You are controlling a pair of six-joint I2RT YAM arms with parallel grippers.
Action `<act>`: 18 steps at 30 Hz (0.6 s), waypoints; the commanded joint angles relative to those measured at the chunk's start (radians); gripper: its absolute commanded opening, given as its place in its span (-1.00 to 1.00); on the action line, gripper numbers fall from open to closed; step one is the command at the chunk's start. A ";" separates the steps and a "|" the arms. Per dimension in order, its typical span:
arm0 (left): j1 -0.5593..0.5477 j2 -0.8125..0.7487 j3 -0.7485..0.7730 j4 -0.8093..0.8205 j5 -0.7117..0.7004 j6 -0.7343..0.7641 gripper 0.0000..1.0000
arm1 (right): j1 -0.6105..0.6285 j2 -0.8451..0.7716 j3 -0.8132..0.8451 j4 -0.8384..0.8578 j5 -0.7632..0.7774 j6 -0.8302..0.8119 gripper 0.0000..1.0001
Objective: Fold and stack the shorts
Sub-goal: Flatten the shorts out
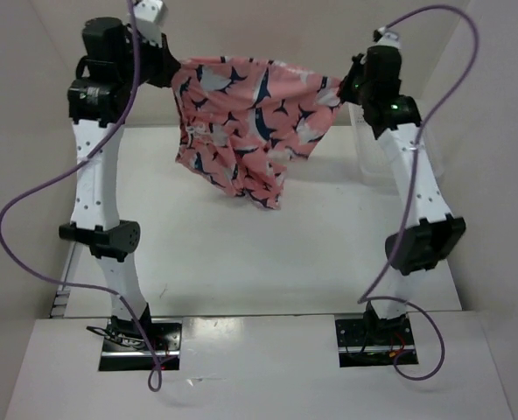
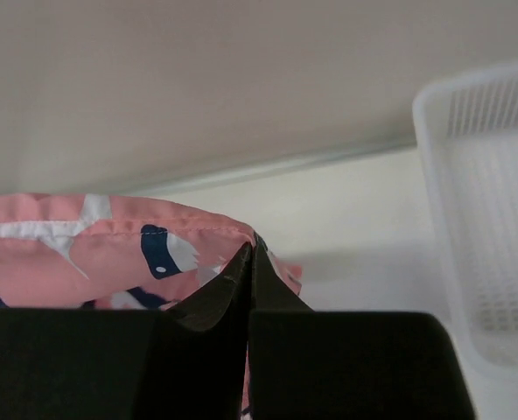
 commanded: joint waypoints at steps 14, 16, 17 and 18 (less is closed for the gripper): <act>-0.003 -0.465 0.157 0.156 0.071 0.003 -0.99 | 0.134 -0.540 0.309 -0.067 0.210 -0.084 -1.00; -0.003 -0.529 0.116 0.156 0.062 0.003 -0.99 | 0.174 -0.570 0.354 -0.078 0.235 -0.093 -1.00; -0.003 -0.548 0.104 0.156 0.062 0.003 -0.99 | 0.174 -0.570 0.354 -0.078 0.247 -0.093 -1.00; -0.003 -0.578 0.090 0.156 0.053 0.003 -0.99 | 0.183 -0.585 0.366 -0.078 0.247 -0.093 -1.00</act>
